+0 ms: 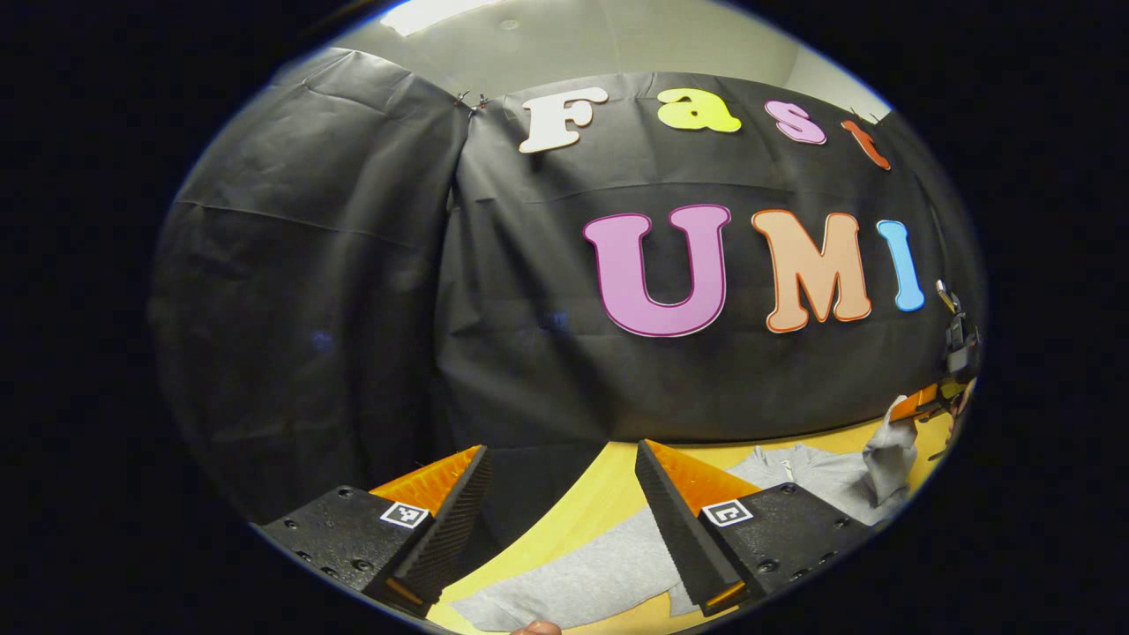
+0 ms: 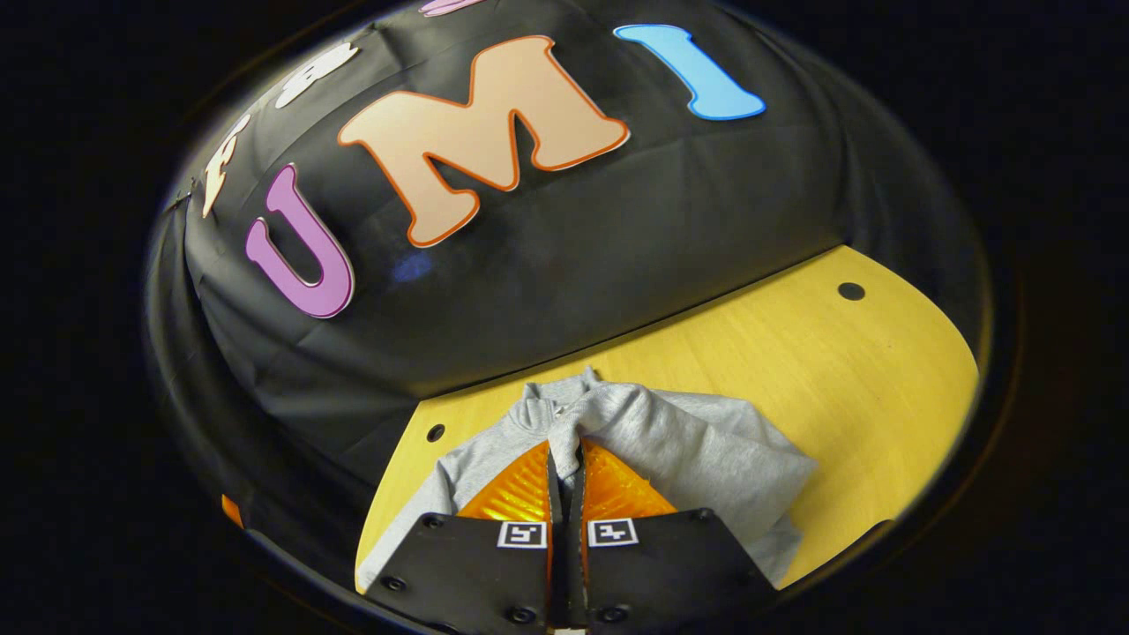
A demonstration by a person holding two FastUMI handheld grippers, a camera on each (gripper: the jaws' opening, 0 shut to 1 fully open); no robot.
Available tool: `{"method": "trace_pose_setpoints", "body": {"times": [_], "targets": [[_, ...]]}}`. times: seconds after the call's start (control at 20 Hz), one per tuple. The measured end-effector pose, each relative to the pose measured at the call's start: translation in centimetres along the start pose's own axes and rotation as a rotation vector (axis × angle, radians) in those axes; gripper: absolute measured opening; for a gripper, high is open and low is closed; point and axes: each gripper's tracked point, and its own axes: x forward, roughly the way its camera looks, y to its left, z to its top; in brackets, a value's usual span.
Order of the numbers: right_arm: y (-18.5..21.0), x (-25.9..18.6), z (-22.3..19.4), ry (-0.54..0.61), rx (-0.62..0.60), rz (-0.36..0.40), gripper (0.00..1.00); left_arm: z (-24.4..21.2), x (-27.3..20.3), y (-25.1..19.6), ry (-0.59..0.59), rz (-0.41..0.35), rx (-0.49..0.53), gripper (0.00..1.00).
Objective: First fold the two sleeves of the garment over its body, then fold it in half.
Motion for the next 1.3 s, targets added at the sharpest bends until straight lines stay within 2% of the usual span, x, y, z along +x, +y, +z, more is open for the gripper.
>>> {"method": "trace_pose_setpoints", "body": {"times": [0.25, 0.65, 0.95, 1.15, 1.2, 1.25, 1.3], "targets": [[5.5, 3.3, -2.9, 0.057, -0.020, 0.058, 0.03, -0.9, 0.0, 2.3, 0.018, 0.030, 0.001, 0.97], [12.6, 9.0, -11.1, 0.202, -0.059, 0.120, 0.03, -2.1, -0.2, 5.4, 0.046, 0.077, 0.008, 0.96], [14.7, 11.9, -17.4, 0.313, -0.072, 0.100, 0.03, -3.0, -1.0, 7.7, 0.066, 0.111, 0.017, 0.97], [15.7, 12.4, -19.0, 0.335, -0.065, 0.104, 0.06, -3.7, -1.4, 8.6, 0.084, 0.124, 0.011, 0.96], [16.0, 12.2, -19.1, 0.340, -0.063, 0.117, 0.09, -4.0, -1.4, 8.8, 0.088, 0.125, 0.008, 0.97], [16.6, 11.9, -19.1, 0.341, -0.063, 0.142, 0.17, -4.2, -1.4, 8.8, 0.093, 0.124, 0.005, 0.97], [17.2, 11.6, -19.0, 0.329, -0.066, 0.165, 0.37, -4.4, -1.4, 8.8, 0.095, 0.120, -0.002, 0.97]]}}
